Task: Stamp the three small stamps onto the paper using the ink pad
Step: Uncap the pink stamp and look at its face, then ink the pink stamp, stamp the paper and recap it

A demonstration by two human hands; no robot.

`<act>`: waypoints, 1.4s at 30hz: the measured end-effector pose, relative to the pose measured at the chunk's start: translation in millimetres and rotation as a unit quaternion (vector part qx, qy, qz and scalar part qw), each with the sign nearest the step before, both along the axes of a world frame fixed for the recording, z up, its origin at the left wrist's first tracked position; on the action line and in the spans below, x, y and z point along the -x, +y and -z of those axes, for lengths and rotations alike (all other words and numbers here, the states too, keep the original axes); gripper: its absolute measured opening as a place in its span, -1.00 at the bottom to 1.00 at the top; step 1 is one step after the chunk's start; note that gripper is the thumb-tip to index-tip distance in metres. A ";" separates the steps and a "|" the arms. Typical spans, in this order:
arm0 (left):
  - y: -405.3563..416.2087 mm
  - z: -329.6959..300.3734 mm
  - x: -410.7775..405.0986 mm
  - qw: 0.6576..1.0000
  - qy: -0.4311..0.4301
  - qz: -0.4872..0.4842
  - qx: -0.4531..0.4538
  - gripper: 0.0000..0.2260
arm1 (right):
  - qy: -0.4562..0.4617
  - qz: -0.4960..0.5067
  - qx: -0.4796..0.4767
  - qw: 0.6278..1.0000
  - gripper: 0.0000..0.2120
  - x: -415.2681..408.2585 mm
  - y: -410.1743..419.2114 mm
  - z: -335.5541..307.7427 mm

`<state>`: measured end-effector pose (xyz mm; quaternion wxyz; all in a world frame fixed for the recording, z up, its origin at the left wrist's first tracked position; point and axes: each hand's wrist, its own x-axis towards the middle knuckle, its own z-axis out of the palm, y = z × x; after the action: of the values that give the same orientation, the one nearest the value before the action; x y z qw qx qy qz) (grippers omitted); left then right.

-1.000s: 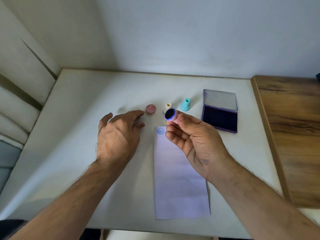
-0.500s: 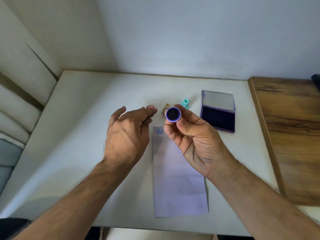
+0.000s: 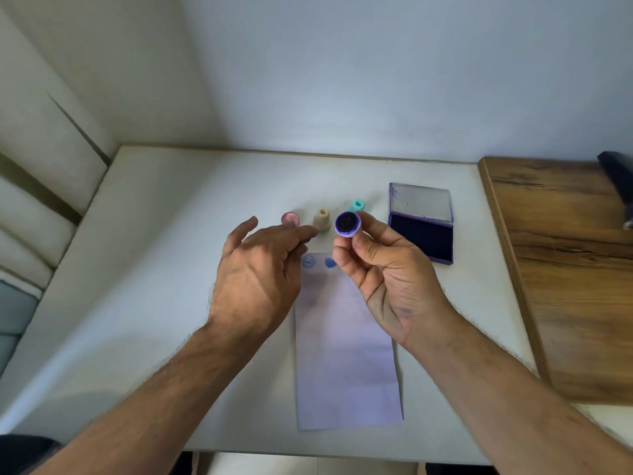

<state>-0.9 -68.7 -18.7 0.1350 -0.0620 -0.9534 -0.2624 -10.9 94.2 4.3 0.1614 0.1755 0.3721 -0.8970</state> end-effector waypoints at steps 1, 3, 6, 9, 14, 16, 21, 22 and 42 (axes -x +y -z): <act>1.5 -0.5 0.0 1.000 -0.003 0.003 0.000 -0.75 | 0.000 0.011 -0.009 1.000 -0.83 1.4 3.8 -0.6; 3.4 -0.4 -1.1 1.000 -0.007 0.007 0.002 -0.75 | -0.006 0.040 -0.026 0.999 -0.86 4.7 12.4 -1.4; 4.9 1.6 -2.9 1.000 0.001 0.019 0.010 -0.77 | -0.015 0.099 -0.063 0.993 -0.92 12.1 28.2 -0.1; 5.2 3.7 -3.4 1.000 -0.003 0.027 0.012 -0.76 | -0.021 0.153 -0.144 0.977 -0.96 21.9 40.7 2.4; 5.2 7.9 -4.1 1.000 0.005 0.022 0.007 -0.79 | 0.065 0.131 -0.537 0.831 -0.87 29.5 58.5 10.1; 5.4 8.0 -4.1 1.000 0.007 0.019 0.002 -0.79 | 0.117 0.106 -0.660 0.735 -0.86 27.7 61.1 11.5; 5.2 7.1 -4.6 1.000 -0.003 0.023 0.001 -0.76 | 0.156 0.050 -0.746 0.646 -0.82 23.0 59.6 15.3; 4.5 7.2 -4.7 1.000 -0.003 0.023 0.002 -0.76 | 0.152 0.031 -0.746 0.648 -0.80 22.2 59.0 15.8; -1.9 8.5 -5.3 0.999 -0.036 0.008 -0.023 -0.78 | 0.092 -0.021 -0.717 0.690 -0.86 37.2 77.8 9.7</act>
<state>4.5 -70.6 -27.2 0.0998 -0.0575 -0.9509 -0.2873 -48.2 172.0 -5.4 -0.0298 0.1464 0.9190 -0.3649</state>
